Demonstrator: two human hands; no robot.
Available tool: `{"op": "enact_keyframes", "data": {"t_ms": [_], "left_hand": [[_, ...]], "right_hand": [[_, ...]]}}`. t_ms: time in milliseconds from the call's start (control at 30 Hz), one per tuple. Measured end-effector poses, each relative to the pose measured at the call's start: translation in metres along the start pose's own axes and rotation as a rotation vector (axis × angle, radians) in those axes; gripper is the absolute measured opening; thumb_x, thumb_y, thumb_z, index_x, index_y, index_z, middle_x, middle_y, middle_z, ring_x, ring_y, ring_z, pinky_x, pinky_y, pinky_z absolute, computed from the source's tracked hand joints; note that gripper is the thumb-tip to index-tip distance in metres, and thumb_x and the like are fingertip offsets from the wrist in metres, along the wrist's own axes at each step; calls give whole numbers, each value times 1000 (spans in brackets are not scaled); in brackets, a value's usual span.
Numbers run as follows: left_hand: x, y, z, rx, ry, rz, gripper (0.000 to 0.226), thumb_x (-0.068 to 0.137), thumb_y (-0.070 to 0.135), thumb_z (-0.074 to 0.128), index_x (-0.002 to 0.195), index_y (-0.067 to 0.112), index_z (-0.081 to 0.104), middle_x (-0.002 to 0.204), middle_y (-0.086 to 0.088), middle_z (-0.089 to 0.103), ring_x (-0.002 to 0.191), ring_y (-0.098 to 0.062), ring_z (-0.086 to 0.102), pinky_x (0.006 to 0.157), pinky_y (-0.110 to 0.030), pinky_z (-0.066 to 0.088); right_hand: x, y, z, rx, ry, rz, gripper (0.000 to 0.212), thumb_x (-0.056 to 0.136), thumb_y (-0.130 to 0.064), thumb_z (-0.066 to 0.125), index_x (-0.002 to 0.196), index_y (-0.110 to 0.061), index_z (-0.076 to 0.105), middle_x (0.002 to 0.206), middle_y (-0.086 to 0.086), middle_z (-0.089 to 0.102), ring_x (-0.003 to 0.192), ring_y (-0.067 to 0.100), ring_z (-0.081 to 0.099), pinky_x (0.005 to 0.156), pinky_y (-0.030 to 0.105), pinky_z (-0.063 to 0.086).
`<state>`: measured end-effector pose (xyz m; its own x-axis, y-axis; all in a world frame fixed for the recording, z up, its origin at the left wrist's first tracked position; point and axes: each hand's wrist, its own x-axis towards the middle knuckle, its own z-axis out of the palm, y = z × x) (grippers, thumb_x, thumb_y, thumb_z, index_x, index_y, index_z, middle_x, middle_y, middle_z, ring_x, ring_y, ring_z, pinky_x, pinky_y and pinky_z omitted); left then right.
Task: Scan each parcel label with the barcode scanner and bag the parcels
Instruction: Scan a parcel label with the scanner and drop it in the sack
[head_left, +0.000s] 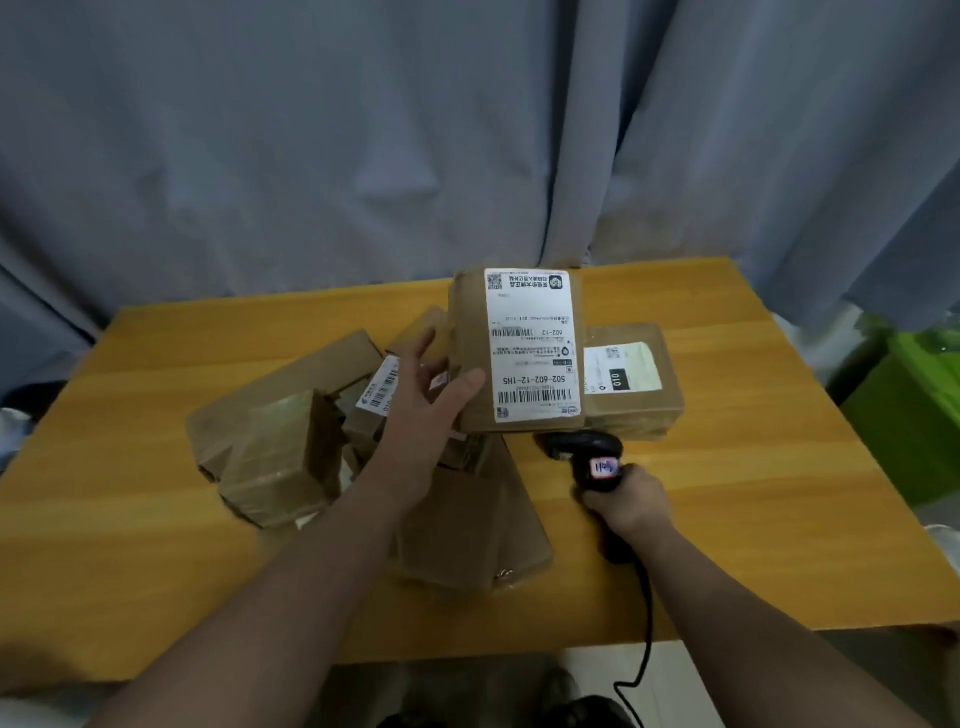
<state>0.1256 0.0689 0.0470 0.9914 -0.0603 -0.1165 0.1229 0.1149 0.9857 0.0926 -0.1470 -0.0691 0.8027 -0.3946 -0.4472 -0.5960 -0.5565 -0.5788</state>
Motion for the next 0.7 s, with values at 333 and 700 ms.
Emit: {"op": "enact_keyframes", "data": {"t_ms": [333, 700], "left_hand": [[-2, -4, 15, -89, -29, 247, 55, 93, 20, 58, 142, 28, 33, 132, -3, 59, 101, -17, 66, 67, -28, 56], [-145, 29, -22, 161, -230, 327, 46, 64, 27, 68, 110, 24, 69, 97, -4, 71, 86, -19, 65, 69, -28, 51]], "right_hand": [[-29, -36, -70, 999, -215, -341, 4, 88, -3, 64, 89, -3, 59, 64, 11, 66, 43, 14, 56, 41, 21, 47], [-167, -1, -111, 1069, -181, -784, 30, 79, -38, 71, 90, -13, 61, 87, 5, 62, 83, 18, 64, 78, 33, 57]]}}
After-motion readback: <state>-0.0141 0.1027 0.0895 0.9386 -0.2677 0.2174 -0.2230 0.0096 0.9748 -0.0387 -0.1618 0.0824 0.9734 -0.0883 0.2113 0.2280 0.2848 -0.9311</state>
